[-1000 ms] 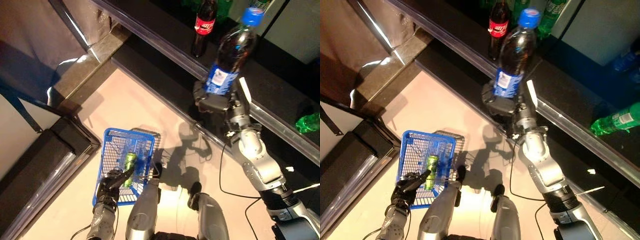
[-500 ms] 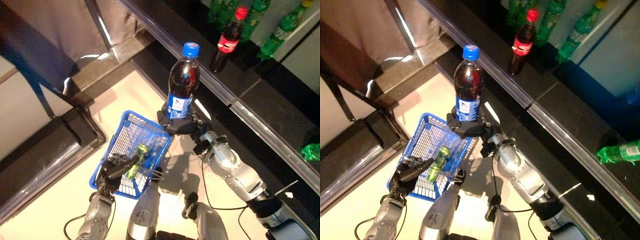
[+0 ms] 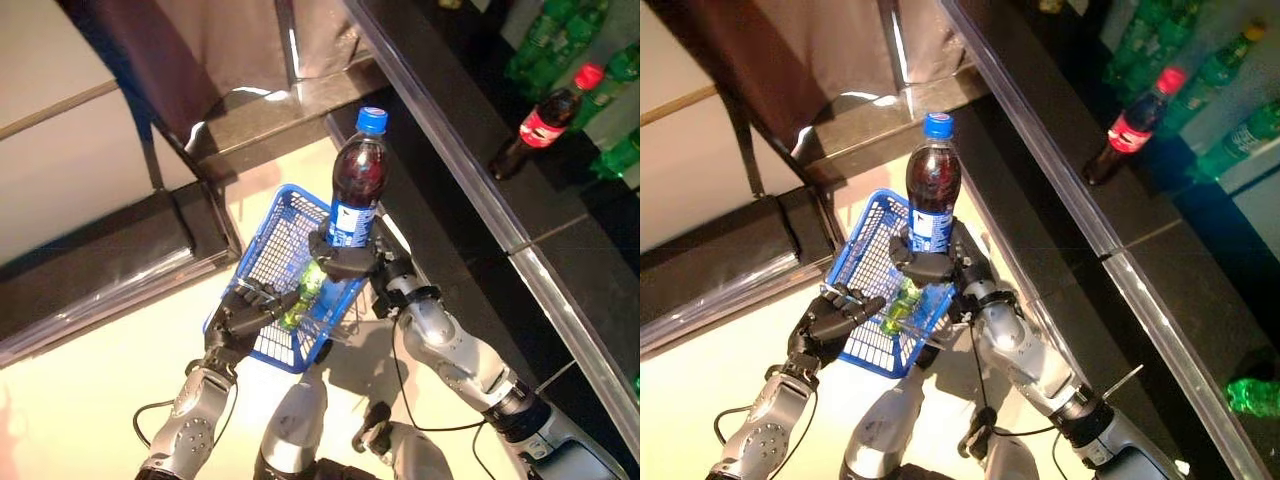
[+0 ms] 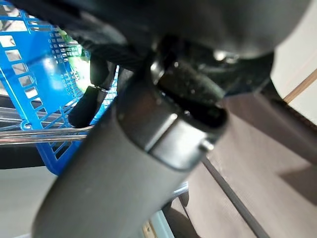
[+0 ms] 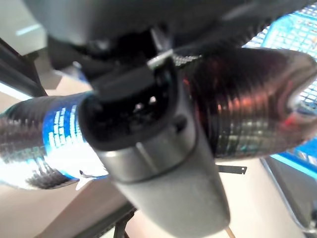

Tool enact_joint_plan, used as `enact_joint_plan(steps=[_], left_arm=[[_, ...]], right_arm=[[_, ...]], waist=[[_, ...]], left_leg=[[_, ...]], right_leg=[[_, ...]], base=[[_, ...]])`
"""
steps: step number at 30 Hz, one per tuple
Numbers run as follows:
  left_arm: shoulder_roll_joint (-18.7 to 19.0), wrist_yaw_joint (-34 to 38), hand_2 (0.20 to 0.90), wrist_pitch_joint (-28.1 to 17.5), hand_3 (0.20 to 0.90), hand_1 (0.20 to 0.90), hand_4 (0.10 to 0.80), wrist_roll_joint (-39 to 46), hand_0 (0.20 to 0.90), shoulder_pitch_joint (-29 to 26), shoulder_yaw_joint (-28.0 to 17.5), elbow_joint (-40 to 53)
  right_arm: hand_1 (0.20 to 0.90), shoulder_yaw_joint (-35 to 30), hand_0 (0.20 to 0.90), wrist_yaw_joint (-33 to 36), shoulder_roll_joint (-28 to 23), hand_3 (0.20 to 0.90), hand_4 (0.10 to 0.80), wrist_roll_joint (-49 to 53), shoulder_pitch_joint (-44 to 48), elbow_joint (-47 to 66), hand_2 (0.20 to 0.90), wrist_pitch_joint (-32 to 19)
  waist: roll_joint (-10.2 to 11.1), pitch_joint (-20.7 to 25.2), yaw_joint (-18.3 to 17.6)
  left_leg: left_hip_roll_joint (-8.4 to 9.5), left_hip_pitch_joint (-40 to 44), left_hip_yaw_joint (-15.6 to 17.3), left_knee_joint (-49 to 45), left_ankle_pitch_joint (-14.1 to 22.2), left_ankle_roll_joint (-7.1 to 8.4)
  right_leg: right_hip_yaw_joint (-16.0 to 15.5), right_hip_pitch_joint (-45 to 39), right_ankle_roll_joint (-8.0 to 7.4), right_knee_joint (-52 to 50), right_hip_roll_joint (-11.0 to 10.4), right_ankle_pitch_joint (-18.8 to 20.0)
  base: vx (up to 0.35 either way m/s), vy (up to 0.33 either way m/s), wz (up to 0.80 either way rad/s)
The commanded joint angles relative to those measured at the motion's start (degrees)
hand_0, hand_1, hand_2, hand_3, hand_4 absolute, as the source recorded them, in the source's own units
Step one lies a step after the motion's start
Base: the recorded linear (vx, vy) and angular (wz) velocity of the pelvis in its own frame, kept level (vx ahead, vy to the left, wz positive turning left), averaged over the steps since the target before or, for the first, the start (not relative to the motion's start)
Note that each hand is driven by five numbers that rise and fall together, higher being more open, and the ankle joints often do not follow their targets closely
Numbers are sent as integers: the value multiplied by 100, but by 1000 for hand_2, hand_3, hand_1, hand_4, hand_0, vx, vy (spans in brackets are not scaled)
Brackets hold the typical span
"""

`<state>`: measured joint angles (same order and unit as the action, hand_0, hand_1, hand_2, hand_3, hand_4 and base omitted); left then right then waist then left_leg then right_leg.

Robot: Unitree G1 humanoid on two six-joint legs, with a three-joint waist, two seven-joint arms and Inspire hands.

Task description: Pick up the drink and place into the basket.

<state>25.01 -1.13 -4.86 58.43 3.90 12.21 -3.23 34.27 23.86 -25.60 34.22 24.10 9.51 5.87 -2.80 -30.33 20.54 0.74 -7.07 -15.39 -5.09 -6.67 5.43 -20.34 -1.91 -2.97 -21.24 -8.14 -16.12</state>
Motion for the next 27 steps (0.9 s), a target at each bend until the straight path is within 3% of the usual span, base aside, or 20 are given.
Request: enact_joint_plan(steps=[1, 14, 26, 27], left_arm=[[-23, -1231, 300, -419, 200, 300, 100, 657, 300, -102, 273, 1769], [-52, -2246, 300, 198, 200, 300, 100, 1395, 300, -632, 607, 2750], [-90, -2636, 300, 625, 200, 300, 100, 1689, 300, -774, 743, 2994], [-72, -2656, 300, 646, 200, 300, 100, 1738, 300, -758, 707, 3036]], right_arm=[[300, 298, 300, 86, 666, 200, 100, -12, 614, 306, 300, -879], [300, 614, 300, 140, 1214, 200, 100, 315, 555, -1024, 300, -864], [300, 732, 300, -12, 1658, 200, 100, 586, 597, -2534, 300, -741], [300, 714, 300, -99, 1741, 200, 100, 855, 570, -2785, 300, -733]], waist=[[155, 1339, 28], [127, 1310, 175], [42, 1288, 358], [65, 1254, 403]], left_leg=[[118, 22, -153, -447, 319, -59], [226, -13, -412, -417, 313, -107], [341, -109, -587, -400, 267, -129], [337, -60, -569, -394, 395, -126]], right_leg=[[-203, -135, 196, 577, 176, 816], [-330, -128, 192, 606, 141, 843], [-497, -72, 190, 567, 78, 843], [-453, -93, 177, 510, 78, 692]], base=[[42, -18, 13], [12, -2, 7], [19, 3, 7], [58, -62, 6]])
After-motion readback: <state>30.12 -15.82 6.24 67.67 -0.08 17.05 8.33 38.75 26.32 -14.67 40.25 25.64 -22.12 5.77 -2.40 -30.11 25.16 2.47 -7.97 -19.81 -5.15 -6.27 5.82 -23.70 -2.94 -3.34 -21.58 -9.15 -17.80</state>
